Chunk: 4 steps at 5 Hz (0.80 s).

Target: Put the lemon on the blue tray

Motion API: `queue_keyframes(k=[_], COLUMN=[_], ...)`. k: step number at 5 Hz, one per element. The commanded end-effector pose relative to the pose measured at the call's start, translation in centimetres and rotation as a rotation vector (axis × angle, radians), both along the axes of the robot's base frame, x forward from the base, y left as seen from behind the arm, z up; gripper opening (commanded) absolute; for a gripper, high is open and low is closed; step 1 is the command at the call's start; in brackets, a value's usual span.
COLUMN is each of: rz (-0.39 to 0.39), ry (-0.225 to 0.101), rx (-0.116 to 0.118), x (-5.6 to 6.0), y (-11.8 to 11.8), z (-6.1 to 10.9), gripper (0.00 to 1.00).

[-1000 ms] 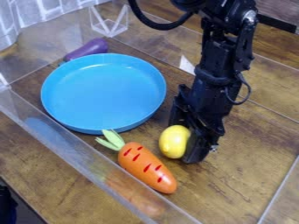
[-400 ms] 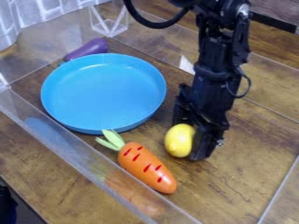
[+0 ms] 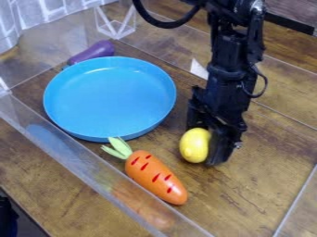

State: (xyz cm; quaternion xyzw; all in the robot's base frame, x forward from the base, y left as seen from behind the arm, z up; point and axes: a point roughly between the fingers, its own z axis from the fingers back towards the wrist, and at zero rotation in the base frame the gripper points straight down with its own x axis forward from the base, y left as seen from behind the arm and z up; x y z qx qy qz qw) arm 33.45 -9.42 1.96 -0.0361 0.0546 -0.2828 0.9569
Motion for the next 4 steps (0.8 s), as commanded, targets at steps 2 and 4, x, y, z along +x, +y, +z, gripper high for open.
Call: queue_keyframes(k=[2, 4], rz=[0.054, 0.038], ry=[0.029, 0.024], rx=[-0.009, -0.003], x=[-1.1, -1.3], y=[1.6, 2.8], z=[-0.6, 1.2], gripper=[0.0, 0.0])
